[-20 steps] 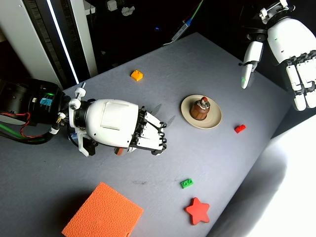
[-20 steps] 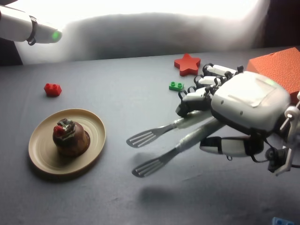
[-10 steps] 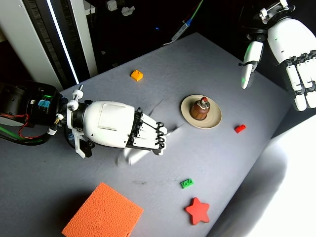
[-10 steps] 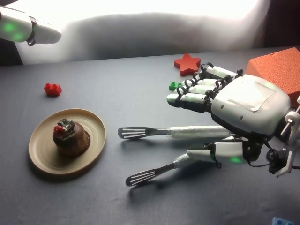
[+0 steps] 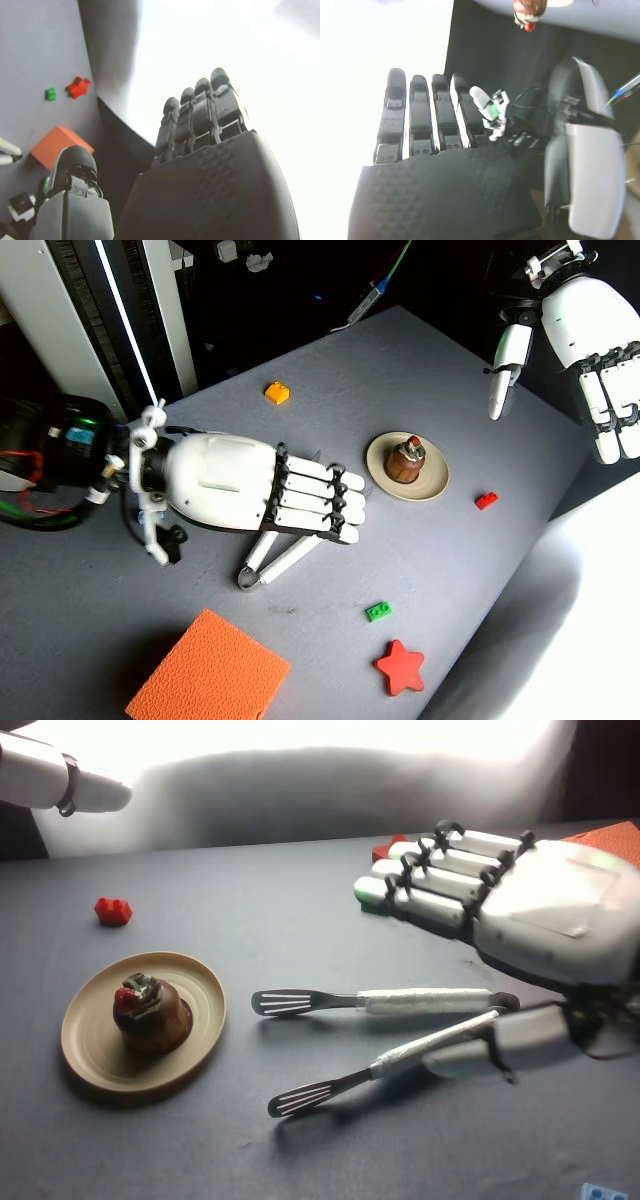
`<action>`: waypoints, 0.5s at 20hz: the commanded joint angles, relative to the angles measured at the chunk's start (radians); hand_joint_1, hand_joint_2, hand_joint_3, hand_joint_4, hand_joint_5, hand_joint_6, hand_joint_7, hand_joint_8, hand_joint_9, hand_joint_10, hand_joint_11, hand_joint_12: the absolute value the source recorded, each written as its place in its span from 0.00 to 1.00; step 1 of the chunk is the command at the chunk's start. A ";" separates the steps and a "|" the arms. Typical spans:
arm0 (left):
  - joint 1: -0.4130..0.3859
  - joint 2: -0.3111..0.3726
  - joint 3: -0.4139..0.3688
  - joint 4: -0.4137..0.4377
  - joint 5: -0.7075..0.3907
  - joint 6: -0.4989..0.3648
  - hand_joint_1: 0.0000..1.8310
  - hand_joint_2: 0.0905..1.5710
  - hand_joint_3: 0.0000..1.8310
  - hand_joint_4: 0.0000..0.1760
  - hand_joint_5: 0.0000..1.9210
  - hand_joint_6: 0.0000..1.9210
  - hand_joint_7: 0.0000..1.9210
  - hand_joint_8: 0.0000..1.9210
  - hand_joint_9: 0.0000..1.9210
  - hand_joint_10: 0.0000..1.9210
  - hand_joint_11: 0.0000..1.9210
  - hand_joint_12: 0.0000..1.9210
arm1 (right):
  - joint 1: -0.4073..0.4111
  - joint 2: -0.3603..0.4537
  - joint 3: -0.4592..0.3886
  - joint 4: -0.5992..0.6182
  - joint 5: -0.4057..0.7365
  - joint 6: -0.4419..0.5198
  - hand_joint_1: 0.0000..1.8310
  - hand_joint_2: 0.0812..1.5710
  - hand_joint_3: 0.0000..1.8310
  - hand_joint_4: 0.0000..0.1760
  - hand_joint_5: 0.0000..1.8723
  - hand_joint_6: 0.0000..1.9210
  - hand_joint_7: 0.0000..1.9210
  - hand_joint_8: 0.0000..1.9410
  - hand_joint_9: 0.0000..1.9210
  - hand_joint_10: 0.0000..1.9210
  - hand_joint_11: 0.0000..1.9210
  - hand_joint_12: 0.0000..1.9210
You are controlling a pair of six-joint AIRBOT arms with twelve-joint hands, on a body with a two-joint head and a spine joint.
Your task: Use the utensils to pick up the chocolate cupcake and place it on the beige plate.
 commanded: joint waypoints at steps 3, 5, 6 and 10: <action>-0.013 0.014 0.002 -0.011 -0.008 0.001 0.08 0.72 0.00 0.00 0.09 0.01 0.09 0.01 0.08 0.00 0.00 0.21 | 0.075 0.107 -0.022 -0.296 0.087 0.240 0.20 0.66 0.00 0.00 0.18 0.01 0.18 0.01 0.18 0.02 0.01 0.43; -0.016 0.015 -0.001 -0.011 -0.002 0.001 0.09 0.73 0.00 0.00 0.18 0.01 0.19 0.01 0.19 0.01 0.01 0.41 | 0.164 0.168 -0.022 -0.543 0.094 0.455 0.20 0.70 0.00 0.00 0.32 0.02 0.35 0.02 0.35 0.04 0.08 0.61; -0.016 0.015 -0.001 -0.011 -0.002 0.001 0.09 0.75 0.00 0.00 0.31 0.01 0.30 0.01 0.28 0.02 0.05 0.49 | 0.223 0.195 -0.022 -0.696 0.107 0.579 0.22 0.72 0.00 0.00 0.42 0.02 0.45 0.02 0.42 0.14 0.15 0.68; -0.016 0.021 -0.005 -0.007 -0.002 0.001 0.16 0.80 0.00 0.00 0.44 0.56 0.50 0.44 0.41 0.64 0.27 0.81 | 0.300 0.247 -0.030 -0.960 0.140 0.812 0.27 0.74 0.00 0.00 0.44 0.65 0.48 0.73 0.44 0.90 0.42 0.98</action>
